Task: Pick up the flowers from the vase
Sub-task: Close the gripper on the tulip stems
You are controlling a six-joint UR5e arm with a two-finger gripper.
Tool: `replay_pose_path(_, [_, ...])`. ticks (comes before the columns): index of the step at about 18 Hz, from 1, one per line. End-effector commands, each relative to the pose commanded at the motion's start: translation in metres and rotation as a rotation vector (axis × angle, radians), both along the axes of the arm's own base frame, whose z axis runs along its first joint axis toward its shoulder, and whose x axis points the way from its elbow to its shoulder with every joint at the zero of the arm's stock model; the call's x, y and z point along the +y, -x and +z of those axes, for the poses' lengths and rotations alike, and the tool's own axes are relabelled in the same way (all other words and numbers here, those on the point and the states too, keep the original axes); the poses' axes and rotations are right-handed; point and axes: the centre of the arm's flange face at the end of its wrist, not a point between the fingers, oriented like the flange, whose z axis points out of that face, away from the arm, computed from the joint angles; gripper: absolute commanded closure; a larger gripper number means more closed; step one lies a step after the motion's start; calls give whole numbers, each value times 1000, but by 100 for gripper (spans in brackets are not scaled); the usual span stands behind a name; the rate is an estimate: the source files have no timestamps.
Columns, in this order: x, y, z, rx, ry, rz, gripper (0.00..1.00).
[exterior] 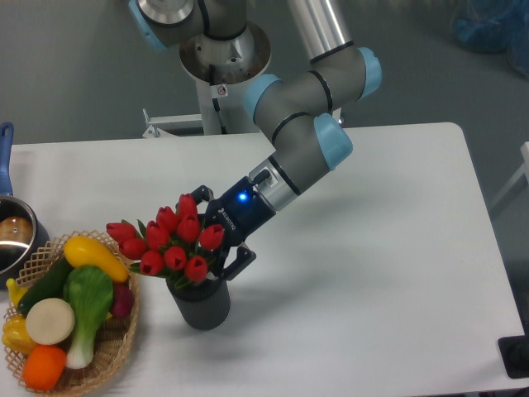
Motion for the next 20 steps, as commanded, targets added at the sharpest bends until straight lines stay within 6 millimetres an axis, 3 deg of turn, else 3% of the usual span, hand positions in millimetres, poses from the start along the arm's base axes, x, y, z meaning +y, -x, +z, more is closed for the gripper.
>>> replay_pose_path(5, [-2, 4, 1, -1, -7, 7, 68])
replay_pose_path(8, [-4, 10, 6, -14, -33, 14, 72])
replay_pose_path(14, [-9, 15, 12, -18, -36, 31, 72])
replay_pose_path(20, [-12, 20, 45, -95, -79, 65, 72])
